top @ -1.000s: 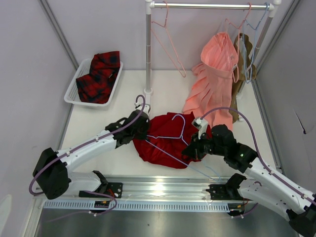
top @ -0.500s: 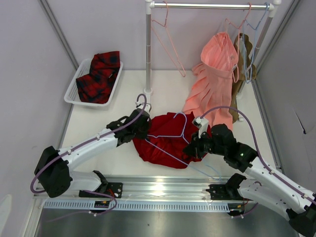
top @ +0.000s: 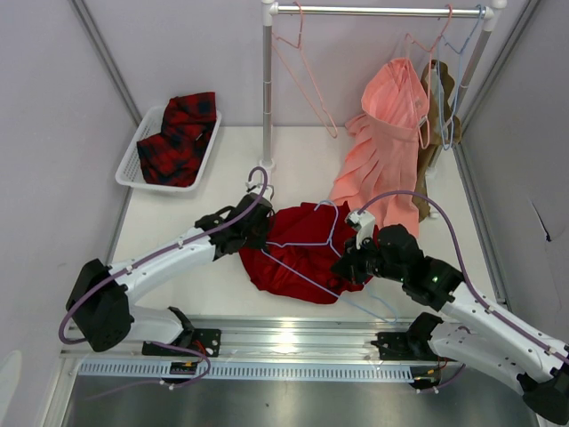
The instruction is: Place the skirt on the hanger
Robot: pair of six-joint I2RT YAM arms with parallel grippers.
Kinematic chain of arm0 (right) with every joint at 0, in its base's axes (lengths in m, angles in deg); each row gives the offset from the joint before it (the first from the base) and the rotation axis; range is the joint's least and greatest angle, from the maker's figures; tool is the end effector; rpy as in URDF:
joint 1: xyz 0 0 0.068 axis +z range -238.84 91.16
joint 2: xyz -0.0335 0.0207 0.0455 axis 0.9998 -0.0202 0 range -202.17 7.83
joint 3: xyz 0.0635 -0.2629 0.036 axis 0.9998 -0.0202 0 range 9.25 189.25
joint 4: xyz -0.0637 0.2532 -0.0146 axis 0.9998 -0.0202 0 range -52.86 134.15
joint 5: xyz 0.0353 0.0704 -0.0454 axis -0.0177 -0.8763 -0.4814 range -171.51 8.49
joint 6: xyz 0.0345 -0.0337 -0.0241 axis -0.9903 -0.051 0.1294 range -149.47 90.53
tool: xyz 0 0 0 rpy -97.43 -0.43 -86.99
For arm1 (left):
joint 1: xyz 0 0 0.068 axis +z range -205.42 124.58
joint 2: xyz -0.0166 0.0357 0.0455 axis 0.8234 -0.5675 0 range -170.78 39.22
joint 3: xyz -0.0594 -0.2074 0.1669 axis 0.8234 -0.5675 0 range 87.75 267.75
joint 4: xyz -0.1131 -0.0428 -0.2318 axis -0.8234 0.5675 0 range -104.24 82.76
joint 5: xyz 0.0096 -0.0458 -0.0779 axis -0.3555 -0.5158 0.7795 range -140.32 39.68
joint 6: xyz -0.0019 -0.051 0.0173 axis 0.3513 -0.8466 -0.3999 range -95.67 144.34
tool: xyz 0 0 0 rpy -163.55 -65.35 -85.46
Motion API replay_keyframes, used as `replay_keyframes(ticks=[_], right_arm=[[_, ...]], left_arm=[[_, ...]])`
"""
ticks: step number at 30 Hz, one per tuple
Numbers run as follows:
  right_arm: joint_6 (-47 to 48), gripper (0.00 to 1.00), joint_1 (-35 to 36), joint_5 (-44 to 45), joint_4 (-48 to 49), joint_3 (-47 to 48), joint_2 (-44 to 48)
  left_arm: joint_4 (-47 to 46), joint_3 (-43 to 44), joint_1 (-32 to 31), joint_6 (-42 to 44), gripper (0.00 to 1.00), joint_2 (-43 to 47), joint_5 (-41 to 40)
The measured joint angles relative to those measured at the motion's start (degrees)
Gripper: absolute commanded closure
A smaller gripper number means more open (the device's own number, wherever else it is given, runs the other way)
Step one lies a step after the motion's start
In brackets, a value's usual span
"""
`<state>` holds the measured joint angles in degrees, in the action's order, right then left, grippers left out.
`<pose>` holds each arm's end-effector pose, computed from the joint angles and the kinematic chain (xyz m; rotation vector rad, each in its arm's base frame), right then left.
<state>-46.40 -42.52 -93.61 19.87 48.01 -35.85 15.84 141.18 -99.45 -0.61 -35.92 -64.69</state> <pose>0.1143 0.1305 0.2815 -0.6871 2.0830 0.8709 0.1998 -0.1807 0.2485 0.3002 2.4304 -0.2256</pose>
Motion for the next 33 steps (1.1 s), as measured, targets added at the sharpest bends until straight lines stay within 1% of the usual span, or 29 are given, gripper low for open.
replay_keyframes(ticks=[12,33], right_arm=[[1.4,1.00,1.3,5.3,-1.2,1.0,-0.5],[4.2,1.00,2.0,10.5,-1.2,1.1,-1.4]], left_arm=[[1.2,1.6,0.0,0.0,1.00,-1.1,-0.5],[3.1,3.4,0.2,0.2,1.00,-2.9,-0.6]])
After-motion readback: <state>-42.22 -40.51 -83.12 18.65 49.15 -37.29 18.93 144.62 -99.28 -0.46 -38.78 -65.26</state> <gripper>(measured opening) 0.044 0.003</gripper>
